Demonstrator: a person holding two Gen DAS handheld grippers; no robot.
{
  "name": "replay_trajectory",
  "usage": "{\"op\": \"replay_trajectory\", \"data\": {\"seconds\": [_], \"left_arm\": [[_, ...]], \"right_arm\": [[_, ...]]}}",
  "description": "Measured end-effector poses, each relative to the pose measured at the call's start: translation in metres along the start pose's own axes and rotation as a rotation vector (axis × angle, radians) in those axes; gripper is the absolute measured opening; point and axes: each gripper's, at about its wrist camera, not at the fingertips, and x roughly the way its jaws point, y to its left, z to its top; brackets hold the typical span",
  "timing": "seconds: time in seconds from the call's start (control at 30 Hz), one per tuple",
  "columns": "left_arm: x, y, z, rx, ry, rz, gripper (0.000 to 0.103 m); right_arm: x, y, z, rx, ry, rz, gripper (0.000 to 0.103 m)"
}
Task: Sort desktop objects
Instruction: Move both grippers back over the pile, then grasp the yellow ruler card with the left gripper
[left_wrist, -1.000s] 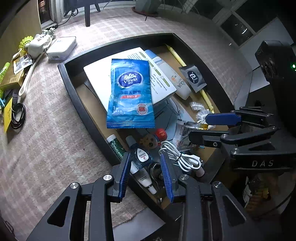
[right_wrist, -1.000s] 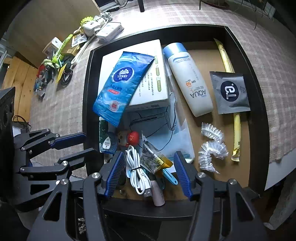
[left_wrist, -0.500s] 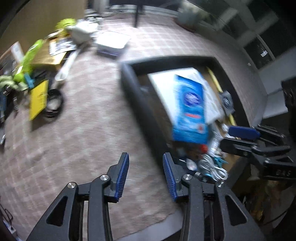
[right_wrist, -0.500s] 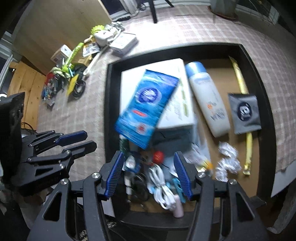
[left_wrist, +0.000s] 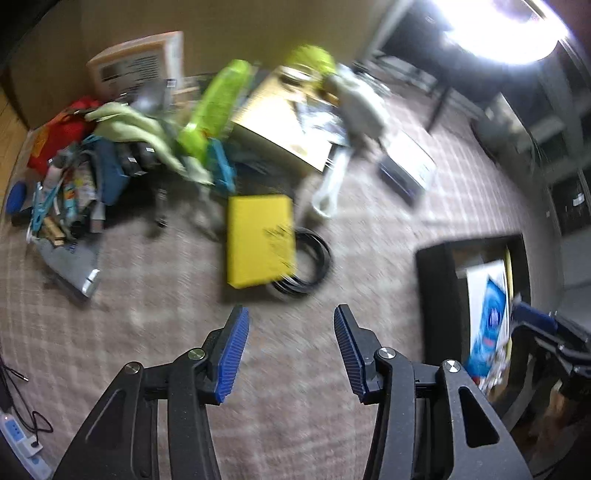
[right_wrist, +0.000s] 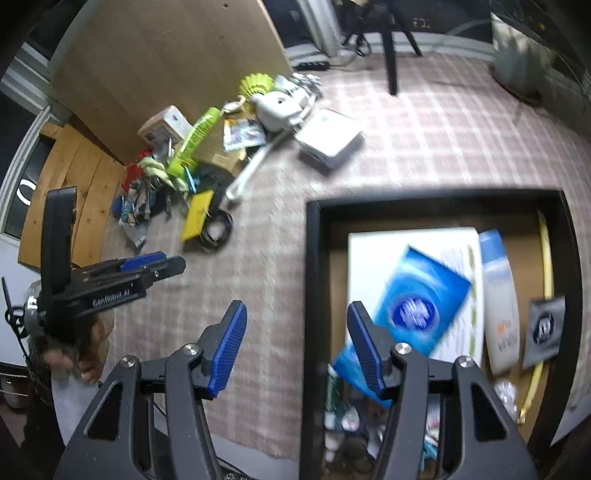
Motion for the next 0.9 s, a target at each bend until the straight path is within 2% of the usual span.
{"op": "replay_trajectory", "data": {"seconds": [0.17, 0.37, 0.47, 0.9], "left_arm": [[0.007, 0.020, 0.020, -0.064, 0.005, 0.001, 0.050], [0.026, 0.021, 0.039, -0.092, 0.034, 0.011, 0.057], [0.034, 0.020, 0.044, -0.110, 0.054, -0.004, 0.057], [0.063, 0.005, 0.052, -0.110, 0.089, 0.038, 0.057]], "right_arm": [[0.014, 0.008, 0.030, -0.007, 0.006, 0.012, 0.056], [0.035, 0.015, 0.058, -0.020, 0.040, 0.034, 0.056], [0.046, 0.021, 0.066, -0.040, 0.058, 0.043, 0.056], [0.098, 0.047, 0.077, -0.083, 0.139, 0.084, 0.056]]}}
